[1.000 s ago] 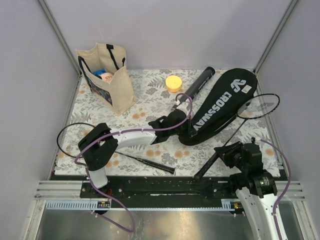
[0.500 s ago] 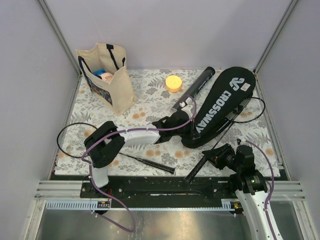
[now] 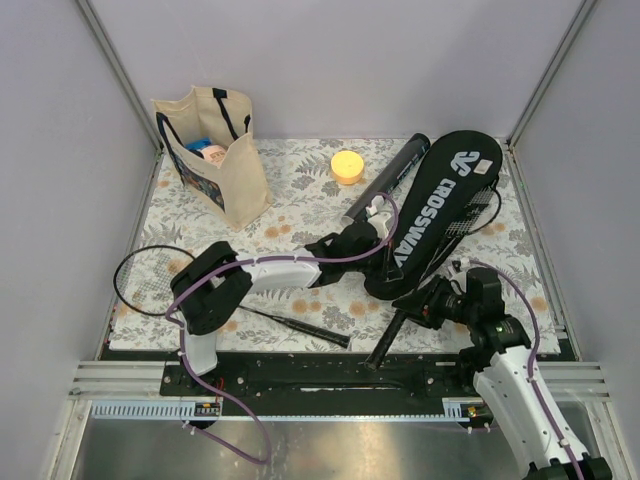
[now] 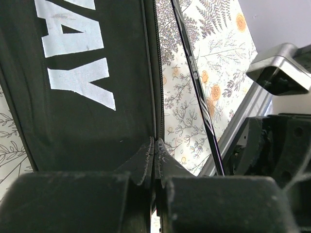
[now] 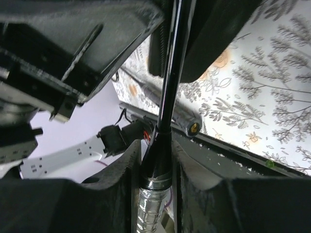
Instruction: Pack up the badminton gear
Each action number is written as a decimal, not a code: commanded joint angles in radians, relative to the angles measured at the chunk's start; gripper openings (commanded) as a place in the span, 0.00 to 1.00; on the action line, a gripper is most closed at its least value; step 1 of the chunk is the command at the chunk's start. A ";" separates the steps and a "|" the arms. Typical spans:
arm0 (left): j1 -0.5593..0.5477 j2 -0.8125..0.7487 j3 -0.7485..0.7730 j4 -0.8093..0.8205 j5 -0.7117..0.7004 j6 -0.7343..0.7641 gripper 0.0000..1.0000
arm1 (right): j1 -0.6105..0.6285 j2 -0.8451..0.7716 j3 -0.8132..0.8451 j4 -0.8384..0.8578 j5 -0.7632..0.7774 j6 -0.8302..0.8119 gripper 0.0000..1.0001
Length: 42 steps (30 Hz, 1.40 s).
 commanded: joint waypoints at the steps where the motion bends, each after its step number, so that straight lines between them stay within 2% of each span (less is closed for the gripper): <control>1: 0.023 -0.021 0.016 0.063 0.030 0.036 0.00 | 0.000 -0.069 0.060 0.059 -0.168 -0.079 0.00; 8: 0.069 -0.039 0.028 0.048 0.093 0.053 0.00 | -0.001 -0.056 0.008 0.031 -0.260 -0.096 0.00; 12: 0.070 -0.058 0.022 0.049 0.101 0.061 0.00 | -0.001 -0.010 0.023 0.051 -0.222 -0.110 0.00; 17: 0.070 -0.062 -0.001 0.067 0.126 0.046 0.00 | -0.001 0.134 0.099 0.071 -0.144 -0.182 0.02; 23: 0.070 -0.096 -0.051 0.074 0.123 0.061 0.00 | -0.009 0.326 0.185 0.103 -0.144 -0.293 0.02; 30: 0.070 -0.111 -0.084 0.080 0.130 0.070 0.00 | -0.072 0.483 0.227 0.091 -0.228 -0.425 0.01; 35: 0.070 -0.108 -0.087 0.089 0.149 0.089 0.00 | -0.078 0.483 0.176 0.103 -0.377 -0.462 0.00; 39: 0.070 -0.110 -0.085 0.106 0.178 0.096 0.00 | -0.079 0.438 0.141 0.137 -0.352 -0.423 0.00; 42: 0.069 -0.116 -0.099 0.123 0.205 0.096 0.00 | -0.081 0.478 0.172 0.134 -0.349 -0.439 0.00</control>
